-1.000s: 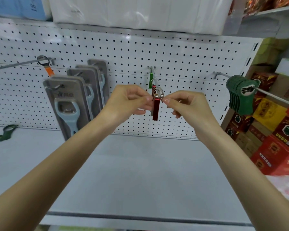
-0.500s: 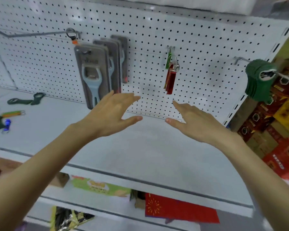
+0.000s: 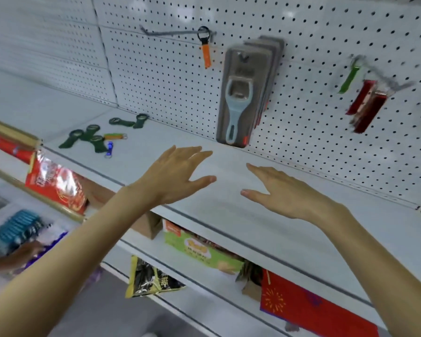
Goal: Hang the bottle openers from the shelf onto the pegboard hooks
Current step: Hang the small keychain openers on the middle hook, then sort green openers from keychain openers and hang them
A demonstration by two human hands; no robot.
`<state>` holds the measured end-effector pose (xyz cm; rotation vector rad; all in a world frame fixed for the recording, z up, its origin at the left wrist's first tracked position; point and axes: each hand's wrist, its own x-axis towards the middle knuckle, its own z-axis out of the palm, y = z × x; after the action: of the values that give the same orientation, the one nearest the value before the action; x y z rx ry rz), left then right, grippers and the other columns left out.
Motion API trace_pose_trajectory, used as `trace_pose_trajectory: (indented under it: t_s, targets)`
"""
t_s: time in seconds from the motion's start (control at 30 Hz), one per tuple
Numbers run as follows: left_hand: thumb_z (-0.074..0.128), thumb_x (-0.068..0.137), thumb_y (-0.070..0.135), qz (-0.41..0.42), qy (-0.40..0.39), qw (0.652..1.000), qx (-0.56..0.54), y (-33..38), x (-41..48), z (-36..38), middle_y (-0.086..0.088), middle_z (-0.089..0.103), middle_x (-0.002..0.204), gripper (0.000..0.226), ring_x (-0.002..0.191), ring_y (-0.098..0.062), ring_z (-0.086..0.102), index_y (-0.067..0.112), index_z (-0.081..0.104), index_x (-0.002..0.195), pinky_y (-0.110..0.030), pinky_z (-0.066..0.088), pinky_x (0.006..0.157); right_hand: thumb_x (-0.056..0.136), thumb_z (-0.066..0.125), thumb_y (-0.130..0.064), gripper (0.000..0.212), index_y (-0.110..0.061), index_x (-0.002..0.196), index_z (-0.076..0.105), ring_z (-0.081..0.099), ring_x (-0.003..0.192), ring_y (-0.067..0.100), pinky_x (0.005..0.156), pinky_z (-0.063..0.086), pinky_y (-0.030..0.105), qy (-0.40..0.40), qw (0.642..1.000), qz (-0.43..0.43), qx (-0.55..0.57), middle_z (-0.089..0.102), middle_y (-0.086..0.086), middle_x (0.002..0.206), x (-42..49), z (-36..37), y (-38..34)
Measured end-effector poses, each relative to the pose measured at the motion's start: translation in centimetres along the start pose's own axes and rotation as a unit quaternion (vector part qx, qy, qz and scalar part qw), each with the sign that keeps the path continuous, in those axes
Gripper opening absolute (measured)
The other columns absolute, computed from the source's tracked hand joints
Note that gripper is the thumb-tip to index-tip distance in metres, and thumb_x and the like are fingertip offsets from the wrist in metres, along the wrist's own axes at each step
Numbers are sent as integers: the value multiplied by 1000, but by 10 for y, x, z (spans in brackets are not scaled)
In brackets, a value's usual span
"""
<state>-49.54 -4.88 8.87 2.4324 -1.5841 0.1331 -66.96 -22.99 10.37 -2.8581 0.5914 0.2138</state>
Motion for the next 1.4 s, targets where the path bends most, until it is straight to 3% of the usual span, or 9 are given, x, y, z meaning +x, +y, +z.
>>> trace_pose_trajectory:
  t_s: [0.17,0.33,0.43,0.63,0.8,1.03,1.17,1.4]
  targets:
    - [32,89,65,-14,-8,1000,-5,-87,-10,0,-3,30,155,71,141,-22,29,28,27,149,-40,15,118,87,31,-72,77,-39,151,4,21,144,18,110,25,36,6,1000,-8,22,13,-7,160,56,16,-56]
    - [30,89,66,-38,-44,998,23,-231,-19,-5,-2,29,156,72,142,-21,28,27,27,149,-40,20,116,87,33,-72,78,-38,151,6,23,143,19,110,26,37,5,999,-4,47,15,-5,160,155,42,-140]
    - [32,88,64,-49,-37,998,11,-313,-21,-15,-3,37,152,70,137,-23,37,25,33,147,-42,28,112,87,35,-71,78,-36,152,7,24,143,21,109,27,37,-9,998,-12,64,15,-2,160,216,57,-200]
    - [29,88,67,-80,-95,992,-1,-415,-23,-19,-2,32,154,71,139,-23,33,28,28,148,-42,28,111,87,39,-70,80,-34,152,11,27,141,21,107,30,39,-41,996,2,74,20,-1,158,288,65,-263]
    - [22,81,76,-101,-92,989,-52,-450,-19,-2,0,32,154,77,138,-22,35,34,28,146,-45,30,109,87,44,-68,79,-32,151,16,32,138,22,103,34,38,-50,997,9,60,25,2,155,323,69,-272]
    - [31,88,67,-131,-98,985,-57,-481,-12,10,1,31,154,68,136,-22,37,31,29,147,-43,32,108,85,50,-65,77,-33,150,22,39,133,23,101,36,38,-54,996,-3,72,31,4,152,369,65,-266]
    - [32,88,64,-151,-93,979,-100,-504,-5,15,0,33,152,65,135,-22,38,32,31,145,-40,32,108,83,56,-61,73,-33,146,33,45,129,22,103,40,39,-26,991,2,133,40,3,146,400,68,-267]
    - [55,90,46,-191,-76,966,-154,-559,22,45,-8,47,140,57,124,-25,45,20,43,140,-39,36,103,83,67,-47,47,-31,125,59,50,98,9,79,38,26,33,984,3,177,56,-4,117,456,89,-283]
